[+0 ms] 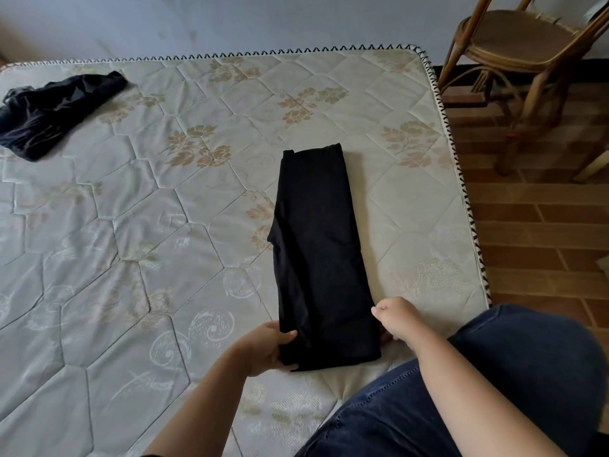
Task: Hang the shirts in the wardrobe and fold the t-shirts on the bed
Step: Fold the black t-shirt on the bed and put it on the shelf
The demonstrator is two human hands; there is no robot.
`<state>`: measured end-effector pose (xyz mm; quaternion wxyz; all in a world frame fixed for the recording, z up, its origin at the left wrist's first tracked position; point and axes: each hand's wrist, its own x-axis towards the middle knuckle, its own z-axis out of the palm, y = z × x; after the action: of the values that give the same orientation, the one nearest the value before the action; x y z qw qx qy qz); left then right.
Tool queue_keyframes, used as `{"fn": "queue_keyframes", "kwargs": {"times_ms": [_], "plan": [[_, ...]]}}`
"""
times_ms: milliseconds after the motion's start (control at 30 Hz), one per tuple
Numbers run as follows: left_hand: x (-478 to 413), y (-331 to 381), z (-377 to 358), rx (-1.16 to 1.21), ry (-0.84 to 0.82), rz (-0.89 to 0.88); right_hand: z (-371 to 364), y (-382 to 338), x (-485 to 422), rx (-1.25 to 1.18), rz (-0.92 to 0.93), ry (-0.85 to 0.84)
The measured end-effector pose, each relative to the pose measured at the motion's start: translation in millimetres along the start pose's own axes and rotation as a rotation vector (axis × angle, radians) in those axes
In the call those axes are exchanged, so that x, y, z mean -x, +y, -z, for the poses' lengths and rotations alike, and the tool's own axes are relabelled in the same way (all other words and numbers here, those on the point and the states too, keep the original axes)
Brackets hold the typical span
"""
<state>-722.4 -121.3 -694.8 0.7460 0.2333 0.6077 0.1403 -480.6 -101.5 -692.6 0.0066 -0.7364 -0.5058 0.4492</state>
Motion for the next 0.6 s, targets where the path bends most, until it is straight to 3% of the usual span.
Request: {"fn": "queue_keyframes", "kwargs": {"times_ms": [433,600], "plan": [[0.6,-5.0,-6.9,-0.162,0.120,-0.076,6.6,0.7,9.5,0.163,0.009,-0.155],[0.4,-3.2,-8.2,-0.230,0.193,-0.083,7.2,6.6,7.8,0.159,-0.003,-0.136]]}}
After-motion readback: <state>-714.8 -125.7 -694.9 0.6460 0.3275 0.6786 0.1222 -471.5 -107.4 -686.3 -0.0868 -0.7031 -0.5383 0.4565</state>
